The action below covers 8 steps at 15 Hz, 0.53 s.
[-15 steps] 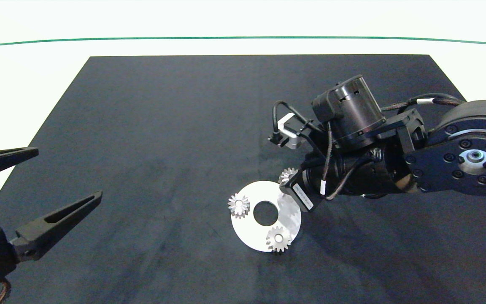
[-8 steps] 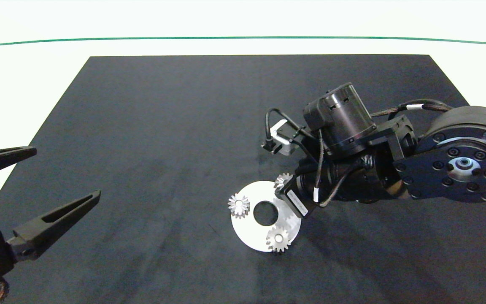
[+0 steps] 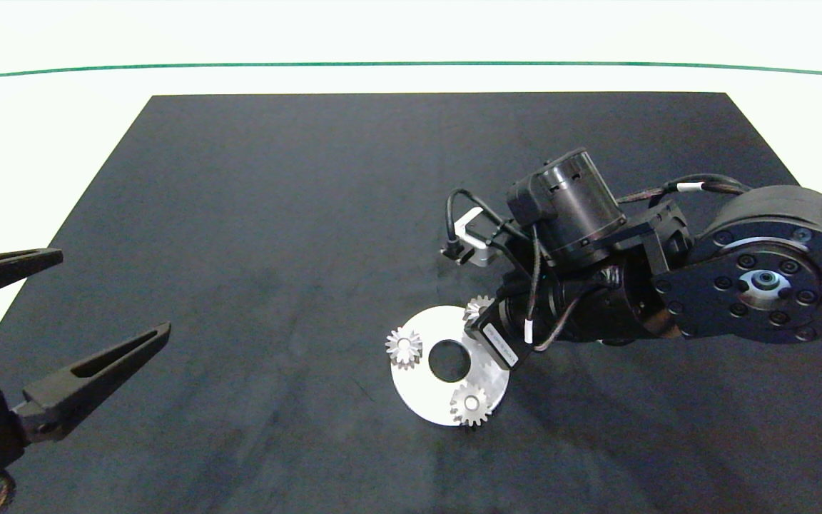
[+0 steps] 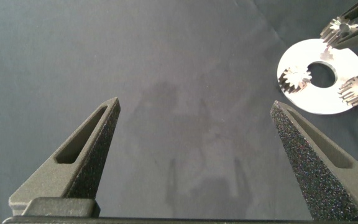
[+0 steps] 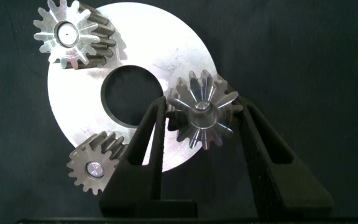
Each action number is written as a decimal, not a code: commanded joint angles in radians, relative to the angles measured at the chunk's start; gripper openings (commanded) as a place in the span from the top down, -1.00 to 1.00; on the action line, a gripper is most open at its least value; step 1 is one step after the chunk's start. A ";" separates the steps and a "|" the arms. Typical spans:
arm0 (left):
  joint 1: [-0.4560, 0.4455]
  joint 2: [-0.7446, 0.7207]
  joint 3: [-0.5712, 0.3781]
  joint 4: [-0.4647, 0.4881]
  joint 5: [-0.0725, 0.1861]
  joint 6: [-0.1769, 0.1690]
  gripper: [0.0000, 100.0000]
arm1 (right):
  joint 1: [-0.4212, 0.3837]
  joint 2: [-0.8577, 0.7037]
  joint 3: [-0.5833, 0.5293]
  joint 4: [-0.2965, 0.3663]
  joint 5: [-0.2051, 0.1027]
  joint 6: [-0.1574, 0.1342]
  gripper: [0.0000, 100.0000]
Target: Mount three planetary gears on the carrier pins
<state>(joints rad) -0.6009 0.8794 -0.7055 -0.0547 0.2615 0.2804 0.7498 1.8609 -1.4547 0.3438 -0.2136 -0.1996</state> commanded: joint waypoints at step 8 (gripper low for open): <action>0.001 0.001 -0.002 -0.001 0.002 0.002 -1.00 | -0.001 0.009 0.000 0.001 -0.001 0.000 1.00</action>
<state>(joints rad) -0.6002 0.8789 -0.7062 -0.0547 0.2617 0.2809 0.7481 1.8674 -1.4551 0.3438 -0.2136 -0.1977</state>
